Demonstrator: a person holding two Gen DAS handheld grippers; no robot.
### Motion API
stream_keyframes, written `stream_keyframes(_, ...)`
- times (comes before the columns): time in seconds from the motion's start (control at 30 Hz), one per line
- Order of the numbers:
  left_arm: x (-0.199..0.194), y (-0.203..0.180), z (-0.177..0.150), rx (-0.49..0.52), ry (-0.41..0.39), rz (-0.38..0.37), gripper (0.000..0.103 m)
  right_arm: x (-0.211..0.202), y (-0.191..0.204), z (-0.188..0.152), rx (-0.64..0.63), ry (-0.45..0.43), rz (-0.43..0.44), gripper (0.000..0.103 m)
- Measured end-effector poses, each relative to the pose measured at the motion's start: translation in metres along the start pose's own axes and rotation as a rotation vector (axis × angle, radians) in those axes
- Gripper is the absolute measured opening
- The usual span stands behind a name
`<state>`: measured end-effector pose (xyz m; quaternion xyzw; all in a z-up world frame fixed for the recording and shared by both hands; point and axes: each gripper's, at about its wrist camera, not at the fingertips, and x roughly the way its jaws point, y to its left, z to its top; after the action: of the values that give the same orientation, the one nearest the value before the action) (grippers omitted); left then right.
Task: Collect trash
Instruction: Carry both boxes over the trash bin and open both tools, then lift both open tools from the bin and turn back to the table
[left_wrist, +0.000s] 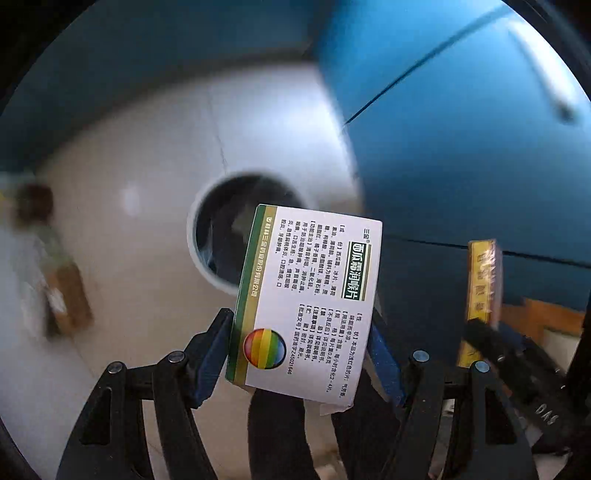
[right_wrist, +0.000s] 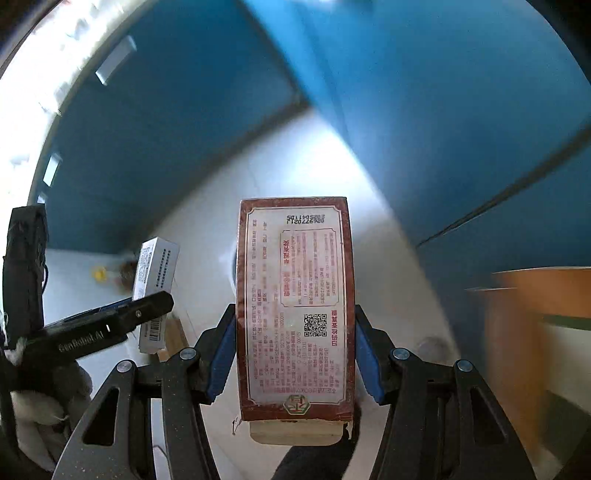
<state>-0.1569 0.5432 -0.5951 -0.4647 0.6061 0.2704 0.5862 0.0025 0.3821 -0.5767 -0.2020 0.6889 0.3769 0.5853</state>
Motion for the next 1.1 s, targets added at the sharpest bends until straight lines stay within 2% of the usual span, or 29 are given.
stream_keyframes(0.13, 0.102, 0.051, 0.028, -0.058, 0.088, -0.029, 0.067, 0.12, 0.006, 0.001, -0.052, 0.111, 0.009, 0.06)
stream_keyframes(0.27, 0.172, 0.091, 0.047, -0.114, 0.142, -0.074, 0.067, 0.204, 0.014, 0.004, -0.118, 0.197, 0.002, 0.06)
stream_keyframes(0.33, 0.191, 0.105, 0.053, -0.117, 0.159, -0.072, 0.067, 0.236, 0.015, 0.011, -0.143, 0.222, -0.011, 0.06)
stream_keyframes(0.43, 0.214, 0.117, 0.057, -0.12, 0.184, -0.066, 0.068, 0.263, 0.012, 0.018, -0.18, 0.249, -0.032, 0.06)
stream_keyframes(0.63, 0.219, 0.127, 0.062, -0.162, 0.199, -0.086, 0.069, 0.296, 0.016, 0.026, -0.208, 0.322, -0.048, 0.061)
stream_keyframes(0.67, 0.216, 0.13, 0.061, -0.16, 0.194, -0.081, 0.071, 0.309, 0.016, 0.039, -0.215, 0.33, -0.057, 0.064)
stream_keyframes(0.7, 0.213, 0.128, 0.06, -0.156, 0.185, -0.074, 0.08, 0.308, 0.017, 0.039, -0.221, 0.336, -0.062, 0.072)
stream_keyframes(0.73, 0.207, 0.128, 0.059, -0.147, 0.171, -0.059, 0.086, 0.305, 0.017, 0.039, -0.224, 0.338, -0.06, 0.096)
stream_keyframes(0.77, 0.205, 0.126, 0.058, -0.139, 0.157, -0.047, 0.094, 0.307, 0.018, 0.041, -0.229, 0.336, -0.06, 0.103)
stream_keyframes(0.9, 0.178, 0.121, 0.049, -0.119, 0.076, 0.036, 0.094, 0.296, 0.027, 0.044, -0.262, 0.3, -0.114, 0.103)
stream_keyframes(1.1, 0.13, 0.114, 0.019, -0.081, -0.081, 0.271, 0.095, 0.258, 0.038, 0.044, -0.275, 0.173, -0.226, 0.103)
